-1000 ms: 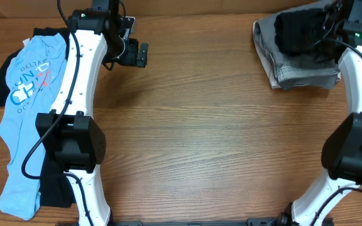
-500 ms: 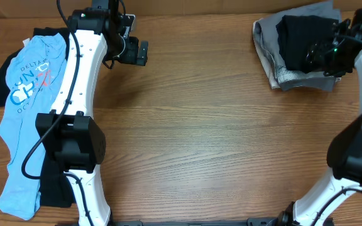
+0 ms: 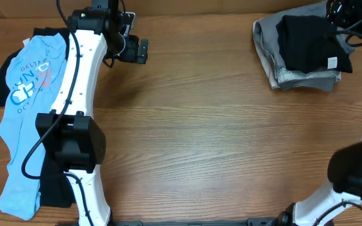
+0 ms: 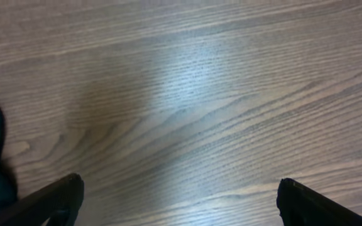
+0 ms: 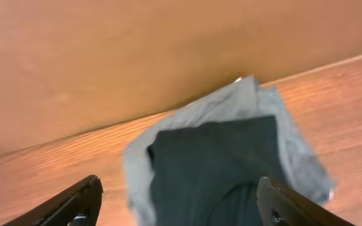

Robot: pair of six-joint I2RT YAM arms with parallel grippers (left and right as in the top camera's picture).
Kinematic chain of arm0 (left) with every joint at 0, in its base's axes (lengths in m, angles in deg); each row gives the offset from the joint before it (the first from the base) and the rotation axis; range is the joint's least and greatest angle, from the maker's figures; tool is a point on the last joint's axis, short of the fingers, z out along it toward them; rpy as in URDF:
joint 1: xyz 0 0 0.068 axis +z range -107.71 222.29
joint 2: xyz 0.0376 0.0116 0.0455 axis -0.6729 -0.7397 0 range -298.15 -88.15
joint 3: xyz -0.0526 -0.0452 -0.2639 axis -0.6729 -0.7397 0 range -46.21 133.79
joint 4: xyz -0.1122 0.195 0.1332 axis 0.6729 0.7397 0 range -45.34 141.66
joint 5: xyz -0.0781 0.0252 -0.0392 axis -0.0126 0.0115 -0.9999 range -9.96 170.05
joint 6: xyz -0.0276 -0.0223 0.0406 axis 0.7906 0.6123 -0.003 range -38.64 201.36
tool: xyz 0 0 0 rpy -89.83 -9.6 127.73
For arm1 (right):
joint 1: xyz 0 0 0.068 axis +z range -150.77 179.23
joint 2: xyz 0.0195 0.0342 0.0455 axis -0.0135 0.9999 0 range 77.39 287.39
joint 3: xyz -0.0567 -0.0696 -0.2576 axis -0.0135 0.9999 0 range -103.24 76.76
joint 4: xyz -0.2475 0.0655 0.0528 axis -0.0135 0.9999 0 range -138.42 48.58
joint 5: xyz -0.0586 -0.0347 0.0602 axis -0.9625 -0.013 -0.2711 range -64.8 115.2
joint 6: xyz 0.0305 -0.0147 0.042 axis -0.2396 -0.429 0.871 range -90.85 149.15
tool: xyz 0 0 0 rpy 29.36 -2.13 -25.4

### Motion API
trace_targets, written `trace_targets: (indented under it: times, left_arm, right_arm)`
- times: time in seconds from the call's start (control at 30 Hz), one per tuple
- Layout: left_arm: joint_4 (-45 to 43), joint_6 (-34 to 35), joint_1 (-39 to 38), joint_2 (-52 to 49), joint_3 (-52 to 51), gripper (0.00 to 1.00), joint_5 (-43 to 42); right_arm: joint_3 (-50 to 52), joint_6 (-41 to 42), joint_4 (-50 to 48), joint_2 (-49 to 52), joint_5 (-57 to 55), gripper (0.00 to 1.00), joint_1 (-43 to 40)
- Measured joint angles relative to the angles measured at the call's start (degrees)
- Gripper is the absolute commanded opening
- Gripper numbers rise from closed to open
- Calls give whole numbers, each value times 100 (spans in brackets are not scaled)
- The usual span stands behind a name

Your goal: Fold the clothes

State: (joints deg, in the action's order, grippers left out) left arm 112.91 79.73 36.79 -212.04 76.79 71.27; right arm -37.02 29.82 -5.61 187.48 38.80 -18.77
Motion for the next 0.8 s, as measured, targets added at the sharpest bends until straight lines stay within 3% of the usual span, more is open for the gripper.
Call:
trace_targets:
  times: [0.3, 0.4, 0.8]
  left_arm:
    - [-103, 0, 2, 0, 0, 100, 0]
    - [-103, 0, 2, 0, 0, 100, 0]
    - [-98, 0, 2, 0, 0, 100, 0]
  right_arm:
    - [37, -199, -358, 1488, -396, 86, 15]
    - [70, -223, -291, 1937, -535, 100, 61]
    - [-269, -13, 162, 2402, -1150, 100, 262]
